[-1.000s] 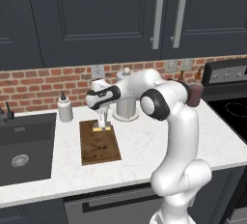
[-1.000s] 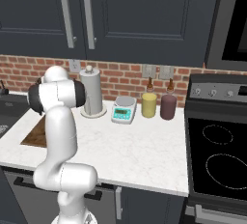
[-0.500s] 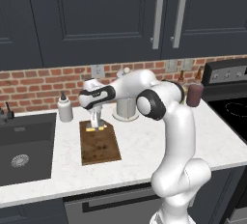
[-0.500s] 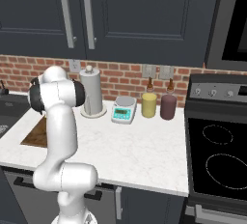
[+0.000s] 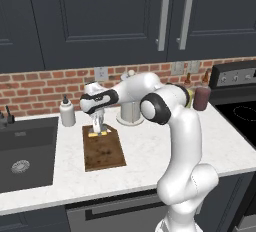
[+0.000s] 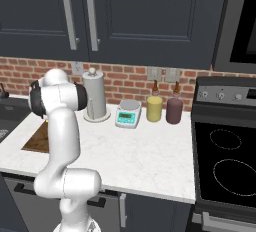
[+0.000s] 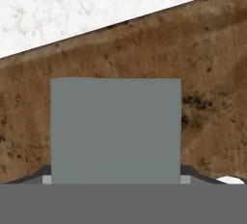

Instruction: Pick up the sponge from the counter and clean the cutting board by briefly scrubbing or pressing down on the cutting board. Once finished, release the sponge.

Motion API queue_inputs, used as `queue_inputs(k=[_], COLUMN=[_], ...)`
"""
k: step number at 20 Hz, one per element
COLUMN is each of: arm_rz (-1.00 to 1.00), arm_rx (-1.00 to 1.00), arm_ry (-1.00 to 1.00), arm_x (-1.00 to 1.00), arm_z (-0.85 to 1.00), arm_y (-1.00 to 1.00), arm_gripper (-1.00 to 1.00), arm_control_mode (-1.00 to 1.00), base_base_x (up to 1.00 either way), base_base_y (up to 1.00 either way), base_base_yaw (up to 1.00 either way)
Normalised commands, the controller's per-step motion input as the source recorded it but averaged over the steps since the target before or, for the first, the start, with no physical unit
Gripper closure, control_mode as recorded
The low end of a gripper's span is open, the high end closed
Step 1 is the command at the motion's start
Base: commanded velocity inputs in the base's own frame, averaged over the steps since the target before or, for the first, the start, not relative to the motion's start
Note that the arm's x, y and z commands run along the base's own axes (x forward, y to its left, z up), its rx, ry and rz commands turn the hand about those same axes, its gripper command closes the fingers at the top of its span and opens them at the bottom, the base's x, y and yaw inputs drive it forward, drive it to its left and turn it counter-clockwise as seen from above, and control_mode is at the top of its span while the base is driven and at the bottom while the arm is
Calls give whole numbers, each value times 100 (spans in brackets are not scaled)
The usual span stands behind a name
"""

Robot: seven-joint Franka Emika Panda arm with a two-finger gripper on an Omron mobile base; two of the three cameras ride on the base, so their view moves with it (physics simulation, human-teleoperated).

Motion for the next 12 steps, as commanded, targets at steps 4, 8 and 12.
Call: queue_inputs(k=[4, 8, 12], arm_rz=[9, 10, 6], arm_rx=[-1, 0, 0], arm_ry=[0, 0, 0], arm_x=[-58, -61, -53], arm_z=[-26, -19, -7], arm_y=[0, 1, 0], arm_gripper=[100, 100, 100], arm_control_mode=[-100, -100, -100], base_base_x=[0, 0, 0], base_base_y=[0, 0, 0], base_base_yaw=[0, 0, 0])
